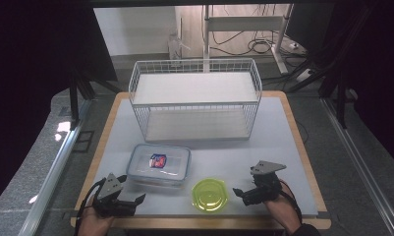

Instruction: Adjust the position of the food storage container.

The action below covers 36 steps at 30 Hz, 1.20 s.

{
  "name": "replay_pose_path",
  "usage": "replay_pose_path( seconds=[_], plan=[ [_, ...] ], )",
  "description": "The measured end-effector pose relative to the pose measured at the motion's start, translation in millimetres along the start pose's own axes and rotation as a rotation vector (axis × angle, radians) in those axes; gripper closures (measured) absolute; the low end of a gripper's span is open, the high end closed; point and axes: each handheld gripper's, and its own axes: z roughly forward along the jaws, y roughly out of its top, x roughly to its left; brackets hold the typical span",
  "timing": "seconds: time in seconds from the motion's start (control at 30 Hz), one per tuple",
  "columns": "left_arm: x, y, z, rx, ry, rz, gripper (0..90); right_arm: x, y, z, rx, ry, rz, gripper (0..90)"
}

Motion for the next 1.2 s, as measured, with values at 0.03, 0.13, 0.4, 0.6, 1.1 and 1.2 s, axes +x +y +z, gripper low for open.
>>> replay_pose_path(
  seconds=[0.03,0.13,0.4,0.6,1.1,1.2],
  plan=[
    [-0.1,0.0,-0.1,-0.001,-0.007,-0.002,7.8,-0.5,-0.3,0.4,0.003,-0.009,0.002,0.0],
    [-1.7,-0.3,0.2,0.009,0.009,0.006,7.1,-1.7,-1.6,1.4,0.012,-0.017,0.007,0.0],
    [3.6,-2.1,-3.4,-0.005,0.031,-0.033,6.6,-2.8,-2.4,3.3,0.015,-0.041,0.017,0.0],
    [3.3,-2.7,-1.6,0.012,0.039,-0.026,6.4,-2.4,-1.8,3.2,0.007,-0.046,0.027,0.0],
    [4.0,-4.1,0.8,0.023,0.037,-0.022,6.3,9.7,15.0,-3.0,0.016,-0.046,0.022,5.6],
    [4.1,-4.5,1.5,0.025,0.027,-0.023,6.3,12.4,19.7,-7.5,0.012,-0.056,0.015,22.4]
  ],
)
